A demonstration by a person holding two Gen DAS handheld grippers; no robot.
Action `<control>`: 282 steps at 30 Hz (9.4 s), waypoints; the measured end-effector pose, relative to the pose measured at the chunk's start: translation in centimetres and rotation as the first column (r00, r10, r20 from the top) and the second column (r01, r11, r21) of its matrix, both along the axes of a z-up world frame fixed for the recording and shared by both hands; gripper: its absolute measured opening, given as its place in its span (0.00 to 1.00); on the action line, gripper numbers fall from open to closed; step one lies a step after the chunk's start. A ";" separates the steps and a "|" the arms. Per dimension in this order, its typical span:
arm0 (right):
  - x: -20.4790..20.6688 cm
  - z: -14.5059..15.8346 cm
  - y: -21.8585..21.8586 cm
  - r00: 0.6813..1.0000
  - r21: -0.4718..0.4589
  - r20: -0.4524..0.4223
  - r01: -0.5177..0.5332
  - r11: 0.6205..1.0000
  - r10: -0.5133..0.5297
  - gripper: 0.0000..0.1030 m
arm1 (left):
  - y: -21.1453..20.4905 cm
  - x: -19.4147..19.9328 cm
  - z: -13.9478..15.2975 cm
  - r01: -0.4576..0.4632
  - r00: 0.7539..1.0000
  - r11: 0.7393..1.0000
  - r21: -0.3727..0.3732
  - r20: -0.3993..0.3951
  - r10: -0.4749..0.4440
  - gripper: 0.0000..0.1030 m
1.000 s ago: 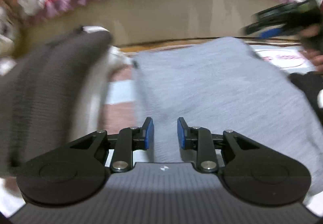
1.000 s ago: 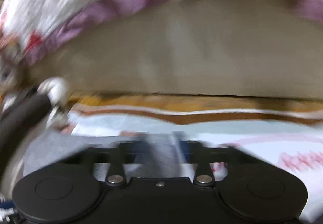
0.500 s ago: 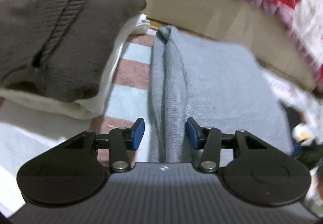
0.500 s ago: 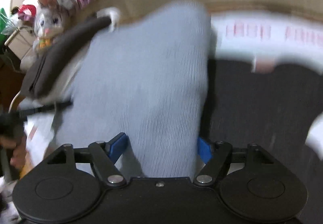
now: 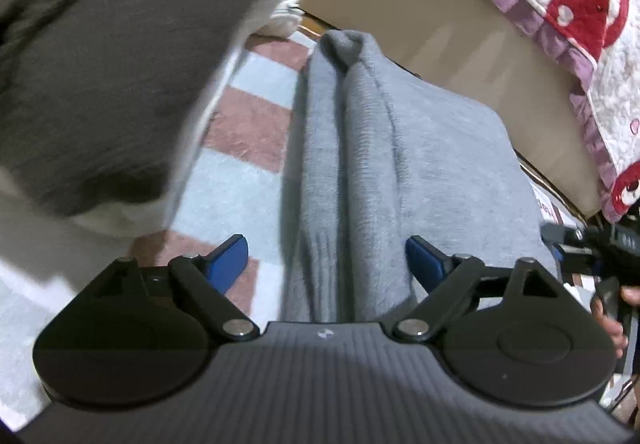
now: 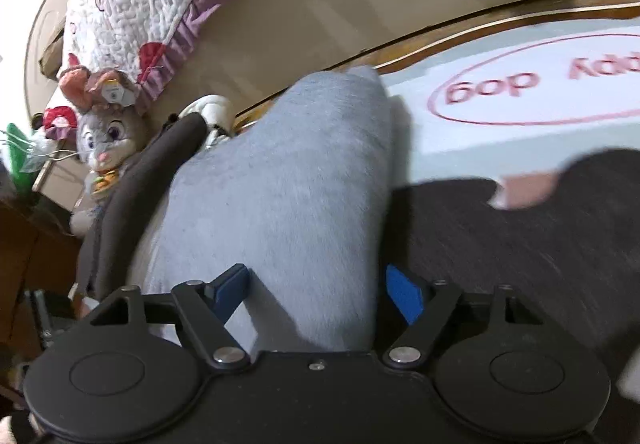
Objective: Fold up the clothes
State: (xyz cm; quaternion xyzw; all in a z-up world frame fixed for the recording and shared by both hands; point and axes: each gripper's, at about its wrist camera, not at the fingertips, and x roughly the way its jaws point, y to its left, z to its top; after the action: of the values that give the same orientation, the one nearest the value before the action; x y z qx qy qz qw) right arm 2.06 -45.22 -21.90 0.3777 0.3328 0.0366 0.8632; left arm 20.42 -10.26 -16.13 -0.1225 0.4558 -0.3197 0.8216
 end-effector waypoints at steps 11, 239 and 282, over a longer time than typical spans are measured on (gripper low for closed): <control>2.1 0.7 1.4 0.993 -0.119 0.060 -0.092 0.989 0.099 0.51 | -7.9 -3.8 4.8 0.137 0.942 0.921 0.365 0.240 -0.235 0.26; -3.8 23.8 18.9 0.928 -0.470 0.011 -0.324 0.821 0.372 0.82 | 4.0 -19.9 20.3 -0.315 0.944 0.807 0.500 0.249 0.215 1.00; -7.0 23.7 19.5 0.925 -0.487 -0.094 -0.364 0.794 0.367 0.82 | -1.3 -21.6 20.6 -0.226 0.966 0.735 0.639 0.247 0.083 1.00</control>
State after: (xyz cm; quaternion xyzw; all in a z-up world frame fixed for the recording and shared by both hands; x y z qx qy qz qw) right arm -4.91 -25.75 1.78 0.0718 0.3951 0.1171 0.9083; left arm -1.16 -11.58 4.50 0.1718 0.4419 -0.0786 0.8770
